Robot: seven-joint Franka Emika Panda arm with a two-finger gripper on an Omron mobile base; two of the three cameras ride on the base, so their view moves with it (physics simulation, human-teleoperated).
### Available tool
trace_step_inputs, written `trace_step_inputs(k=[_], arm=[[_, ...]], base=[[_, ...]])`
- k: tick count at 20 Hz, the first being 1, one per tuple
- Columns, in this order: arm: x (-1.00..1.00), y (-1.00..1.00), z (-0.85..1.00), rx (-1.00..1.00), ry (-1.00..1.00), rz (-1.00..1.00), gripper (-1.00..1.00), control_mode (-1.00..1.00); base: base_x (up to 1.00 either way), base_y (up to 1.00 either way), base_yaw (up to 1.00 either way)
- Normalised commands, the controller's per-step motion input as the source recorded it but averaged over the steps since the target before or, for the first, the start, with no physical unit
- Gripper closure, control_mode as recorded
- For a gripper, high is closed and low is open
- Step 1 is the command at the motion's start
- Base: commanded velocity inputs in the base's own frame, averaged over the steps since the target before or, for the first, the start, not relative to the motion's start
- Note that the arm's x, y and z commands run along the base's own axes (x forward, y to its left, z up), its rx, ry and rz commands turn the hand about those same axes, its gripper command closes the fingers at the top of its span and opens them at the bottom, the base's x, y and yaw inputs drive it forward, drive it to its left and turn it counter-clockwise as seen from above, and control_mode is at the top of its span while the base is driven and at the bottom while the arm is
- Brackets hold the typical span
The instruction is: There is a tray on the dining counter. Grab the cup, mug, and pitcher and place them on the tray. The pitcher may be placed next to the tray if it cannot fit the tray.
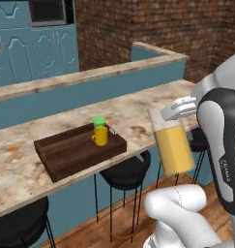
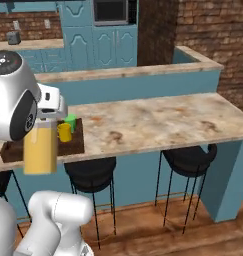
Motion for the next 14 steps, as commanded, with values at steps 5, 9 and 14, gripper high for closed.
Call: trace_step_inputs(k=[5,9,14], arm=[[0.00,0.00,0.00,0.00,0.00,0.00,1.00,1.00],[0.18,0.01,0.00,0.00,0.02,0.09,1.00,-1.00],[0.47,0.44,0.00,0.00,0.06,0.11,1.00,-1.00]], base=[[0.61,0.00,0.49],[0.60,0.00,0.32],[0.00,0.00,0.00]])
